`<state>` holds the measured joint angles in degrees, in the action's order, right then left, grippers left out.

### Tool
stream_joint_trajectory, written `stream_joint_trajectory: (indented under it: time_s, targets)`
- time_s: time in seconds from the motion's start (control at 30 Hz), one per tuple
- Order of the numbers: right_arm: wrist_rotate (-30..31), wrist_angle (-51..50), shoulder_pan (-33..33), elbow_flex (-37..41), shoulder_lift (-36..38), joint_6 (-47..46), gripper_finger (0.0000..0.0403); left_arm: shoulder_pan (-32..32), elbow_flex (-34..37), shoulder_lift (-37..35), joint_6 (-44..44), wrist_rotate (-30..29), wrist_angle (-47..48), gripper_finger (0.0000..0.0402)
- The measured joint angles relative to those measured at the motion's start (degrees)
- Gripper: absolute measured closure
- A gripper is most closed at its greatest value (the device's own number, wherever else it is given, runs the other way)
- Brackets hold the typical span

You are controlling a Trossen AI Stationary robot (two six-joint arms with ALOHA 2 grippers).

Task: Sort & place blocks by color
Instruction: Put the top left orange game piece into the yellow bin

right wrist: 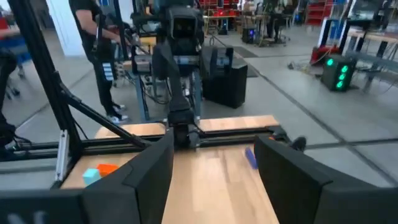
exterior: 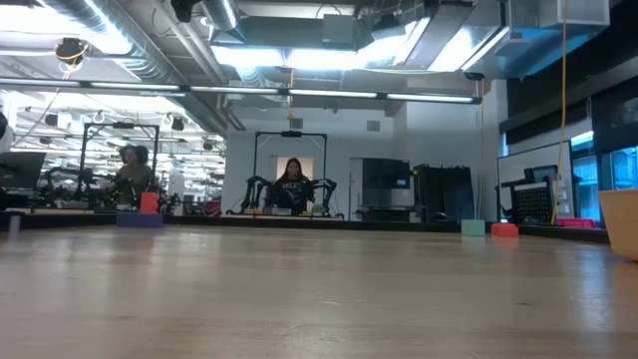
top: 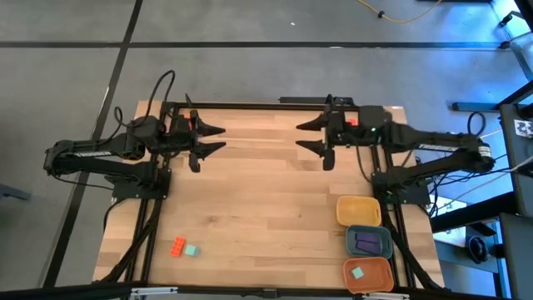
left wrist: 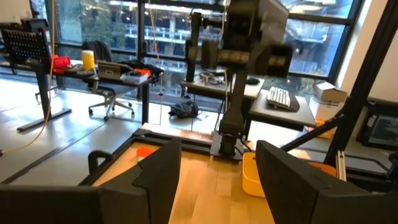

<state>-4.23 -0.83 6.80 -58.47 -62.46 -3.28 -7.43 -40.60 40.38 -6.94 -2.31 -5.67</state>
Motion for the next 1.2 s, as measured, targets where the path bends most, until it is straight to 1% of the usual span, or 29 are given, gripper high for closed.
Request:
stream_joint_trajectory:
  time_s: [0.1,0.23,0.47,0.87,0.93,0.97,1.03,1.13,1.2]
  targets:
    - [-0.8,8.1,0.4,6.2,0.2,-2.7,0.0176,0.0,0.0,0.0,0.0,0.0,-0.6,0.0202]
    - [-1.7,15.0,0.3,10.7,0.4,-5.5,0.0176,0.0,0.0,0.0,0.0,0.0,-1.2,0.0202]
    - [-1.6,16.9,0.3,10.3,0.4,-5.4,0.0176,0.0,0.0,0.0,0.0,0.0,-1.1,0.0202]
    - [-1.5,16.5,0.3,10.1,0.4,-2.6,0.0176,0.0,0.0,0.0,0.0,0.0,-1.1,0.0202]
    - [-1.5,16.5,0.3,10.1,0.4,-2.6,0.0176,0.0,0.0,0.0,-0.6,-1.0,-1.1,0.0202]
    - [-1.4,16.4,0.3,10.1,0.4,-2.6,0.0176,0.0,0.0,0.0,-1.4,-2.7,-1.1,0.0202]
    - [-1.4,16.4,0.3,10.1,0.4,-2.6,0.0176,0.0,0.0,0.1,-1.9,-8.8,-1.0,0.0202]
    - [-1.4,16.3,0.3,10.0,0.4,-2.6,0.0176,-0.4,-2.2,1.5,-2.0,-22.0,3.2,0.0202]
    - [-1.4,16.1,0.3,10.0,0.4,-2.7,0.0176,-2.0,-4.6,2.9,-3.6,-30.1,9.1,0.0202]
